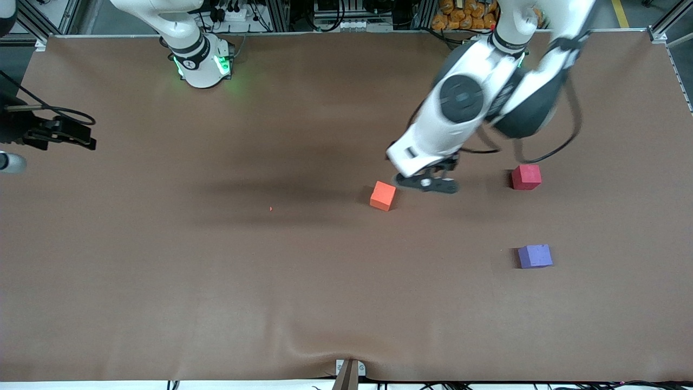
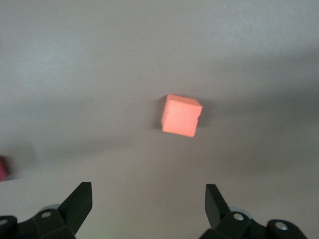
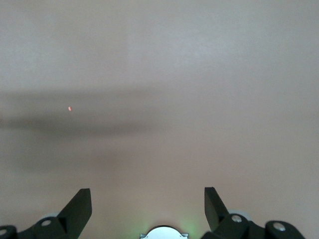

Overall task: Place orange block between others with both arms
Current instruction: 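Reach the open left gripper down to the orange cube, then close the left gripper on the orange cube and lift it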

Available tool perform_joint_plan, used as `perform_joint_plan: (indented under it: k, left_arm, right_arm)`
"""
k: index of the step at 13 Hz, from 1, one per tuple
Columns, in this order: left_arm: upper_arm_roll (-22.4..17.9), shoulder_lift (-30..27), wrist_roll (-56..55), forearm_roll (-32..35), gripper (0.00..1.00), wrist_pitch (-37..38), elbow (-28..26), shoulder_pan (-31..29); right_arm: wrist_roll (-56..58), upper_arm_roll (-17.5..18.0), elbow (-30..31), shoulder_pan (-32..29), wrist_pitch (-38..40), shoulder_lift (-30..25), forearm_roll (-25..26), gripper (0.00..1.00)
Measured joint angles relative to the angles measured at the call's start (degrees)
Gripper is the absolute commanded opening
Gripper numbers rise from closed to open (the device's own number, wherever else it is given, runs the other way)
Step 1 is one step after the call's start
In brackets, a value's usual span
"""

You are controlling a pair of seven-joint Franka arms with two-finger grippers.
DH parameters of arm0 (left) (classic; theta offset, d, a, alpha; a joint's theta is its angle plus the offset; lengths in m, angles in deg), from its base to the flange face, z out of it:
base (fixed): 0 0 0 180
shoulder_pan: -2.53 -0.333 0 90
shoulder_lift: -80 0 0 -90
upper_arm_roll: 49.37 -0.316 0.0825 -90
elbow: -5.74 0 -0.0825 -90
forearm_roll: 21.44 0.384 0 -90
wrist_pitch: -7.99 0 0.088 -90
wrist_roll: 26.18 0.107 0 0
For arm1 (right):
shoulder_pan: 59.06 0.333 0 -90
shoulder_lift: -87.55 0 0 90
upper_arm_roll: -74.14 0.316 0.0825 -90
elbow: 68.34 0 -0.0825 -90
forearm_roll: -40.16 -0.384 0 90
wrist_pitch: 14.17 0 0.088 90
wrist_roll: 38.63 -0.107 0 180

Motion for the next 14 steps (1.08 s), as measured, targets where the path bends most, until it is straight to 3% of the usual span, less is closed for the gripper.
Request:
perform_joint_plan:
  k: [7,11,14]
  left_arm:
    - [-0.07,11.74,-0.96,5.25,1.0,-9.39,-0.98,3.79]
    - [-0.12,14.57,0.96,6.29,1.0,-9.99,-1.07,3.83]
    - [-0.11,15.57,1.4,6.32,1.0,-10.89,-1.15,3.98]
  right_arm:
    - [1.26,0.42,-0.02,-1.86,1.44,-0.06,-0.05,1.0]
    - [1.77,0.61,-0.64,-1.74,1.51,-0.36,-0.04,1.0]
    - [8.16,0.01,-1.49,-2.37,2.74,-0.78,0.02,1.0]
